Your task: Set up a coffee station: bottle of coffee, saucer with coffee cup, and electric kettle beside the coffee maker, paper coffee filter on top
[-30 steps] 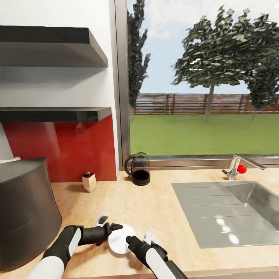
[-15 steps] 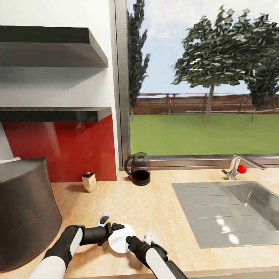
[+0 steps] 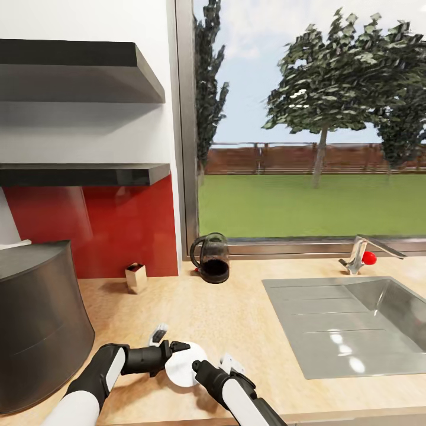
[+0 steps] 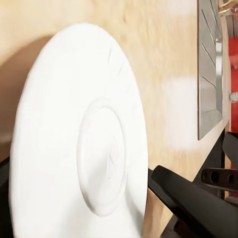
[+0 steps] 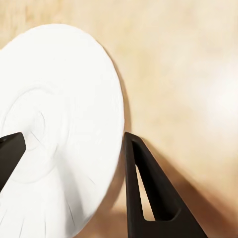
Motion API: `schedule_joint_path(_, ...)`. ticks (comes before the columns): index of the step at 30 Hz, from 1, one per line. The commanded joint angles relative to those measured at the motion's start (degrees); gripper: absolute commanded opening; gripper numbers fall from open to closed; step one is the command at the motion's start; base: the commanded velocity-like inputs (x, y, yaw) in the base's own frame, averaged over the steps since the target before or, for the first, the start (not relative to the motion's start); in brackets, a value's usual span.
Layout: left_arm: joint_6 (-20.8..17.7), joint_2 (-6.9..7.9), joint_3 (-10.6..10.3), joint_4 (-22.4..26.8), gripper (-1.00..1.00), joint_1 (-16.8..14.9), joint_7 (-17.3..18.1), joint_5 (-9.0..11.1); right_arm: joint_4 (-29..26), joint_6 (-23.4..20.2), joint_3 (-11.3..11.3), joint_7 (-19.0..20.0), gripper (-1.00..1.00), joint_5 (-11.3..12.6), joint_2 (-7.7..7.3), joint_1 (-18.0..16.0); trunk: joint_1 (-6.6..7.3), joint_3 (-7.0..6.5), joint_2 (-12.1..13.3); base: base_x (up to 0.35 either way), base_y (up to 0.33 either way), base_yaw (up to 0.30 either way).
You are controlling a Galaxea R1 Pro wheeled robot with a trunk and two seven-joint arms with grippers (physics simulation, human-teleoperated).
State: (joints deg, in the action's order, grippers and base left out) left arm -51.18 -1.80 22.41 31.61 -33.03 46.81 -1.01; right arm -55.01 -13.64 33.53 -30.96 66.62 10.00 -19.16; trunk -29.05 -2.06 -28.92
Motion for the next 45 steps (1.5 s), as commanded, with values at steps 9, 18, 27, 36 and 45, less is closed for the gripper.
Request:
schedule_joint_path(9,-0.3,0.17,0.2,0.0,1.0,0.0,0.1,-0.9,0.0,-0.3,0.0,-0.4,1.0,0.5,0.0,0.0,-0.03,0.04,0.0,0.0,0.0,0.0)
schedule_joint_path(18,-0.3,0.3,0.0,0.0,-1.0,0.0,0.1,-0.8,0.0,-0.3,0.0,-0.4,1.0,0.5,0.0,0.0,-0.03,0.04,0.0,0.0,0.0,0.0)
schedule_joint_path(27,-0.4,0.31,-0.1,0.0,-1.0,0.0,0.1,-0.8,0.0,-0.3,0.0,-0.4,1.0,0.5,0.0,0.0,-0.03,0.04,0.0,0.0,0.0,0.0)
schedule_joint_path(36,-0.4,0.44,0.1,0.3,-1.0,-0.1,0.1,-0.8,-2.2,-0.5,0.0,-0.4,1.0,0.5,0.0,0.0,-0.03,0.04,0.0,0.0,0.0,0.0)
schedule_joint_path(45,-2.2,3.15,0.8,1.0,-1.0,-0.4,0.2,-0.6,-10.4,-0.5,-0.5,-0.6,1.0,0.5,0.0,0.0,-0.03,0.04,0.0,0.0,0.0,0.0)
